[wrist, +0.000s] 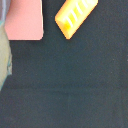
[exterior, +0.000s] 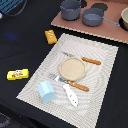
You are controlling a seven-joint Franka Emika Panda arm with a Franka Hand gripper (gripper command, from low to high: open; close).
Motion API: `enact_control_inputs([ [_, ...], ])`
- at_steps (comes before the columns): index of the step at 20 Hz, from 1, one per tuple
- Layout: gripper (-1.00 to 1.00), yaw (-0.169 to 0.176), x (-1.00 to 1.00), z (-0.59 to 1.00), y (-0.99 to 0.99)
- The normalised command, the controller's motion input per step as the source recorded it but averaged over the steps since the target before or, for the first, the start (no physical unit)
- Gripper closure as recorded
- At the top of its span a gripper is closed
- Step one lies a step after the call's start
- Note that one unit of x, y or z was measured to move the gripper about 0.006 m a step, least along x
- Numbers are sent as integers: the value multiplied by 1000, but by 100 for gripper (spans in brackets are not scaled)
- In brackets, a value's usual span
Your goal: Interact with the objects in diverse but meaningful ways.
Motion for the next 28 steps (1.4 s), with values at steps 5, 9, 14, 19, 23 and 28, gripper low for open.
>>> enact_control_inputs([
  [5, -100, 1, 189, -71, -63],
  [9, -100, 3, 179, -276, -130],
  [14, -100, -44, 219, -285, -99],
  [19, -100, -71, 100, -257, -130],
  [23, -100, -72, 6, -296, -202],
  [28, -100, -84, 5, -363, -291],
])
